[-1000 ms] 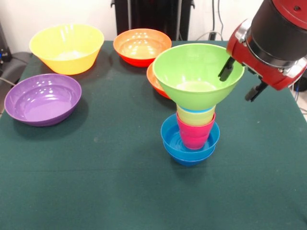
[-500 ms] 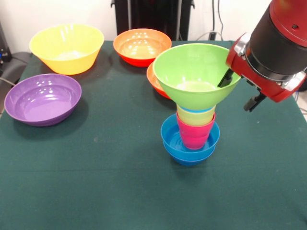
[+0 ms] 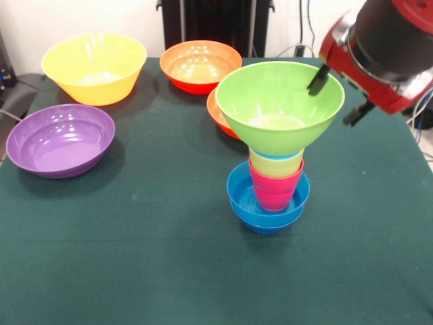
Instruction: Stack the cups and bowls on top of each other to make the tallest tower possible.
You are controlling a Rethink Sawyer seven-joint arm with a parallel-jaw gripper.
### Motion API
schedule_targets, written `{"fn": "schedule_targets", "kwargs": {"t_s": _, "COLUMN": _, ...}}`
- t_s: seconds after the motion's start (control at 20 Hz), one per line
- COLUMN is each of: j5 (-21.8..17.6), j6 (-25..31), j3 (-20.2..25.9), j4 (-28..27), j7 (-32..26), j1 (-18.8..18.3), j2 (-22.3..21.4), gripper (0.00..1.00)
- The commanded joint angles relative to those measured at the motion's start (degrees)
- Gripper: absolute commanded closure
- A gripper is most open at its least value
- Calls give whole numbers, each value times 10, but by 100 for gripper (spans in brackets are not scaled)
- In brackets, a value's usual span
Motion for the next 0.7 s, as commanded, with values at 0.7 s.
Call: {"fn": "schedule_targets", "kwargs": {"t_s": 0.7, "j5": 93, "j6": -32, "j3": 12, "j4": -45, "j7": -79, "j1": -26, "j2": -3, "gripper": 0}}
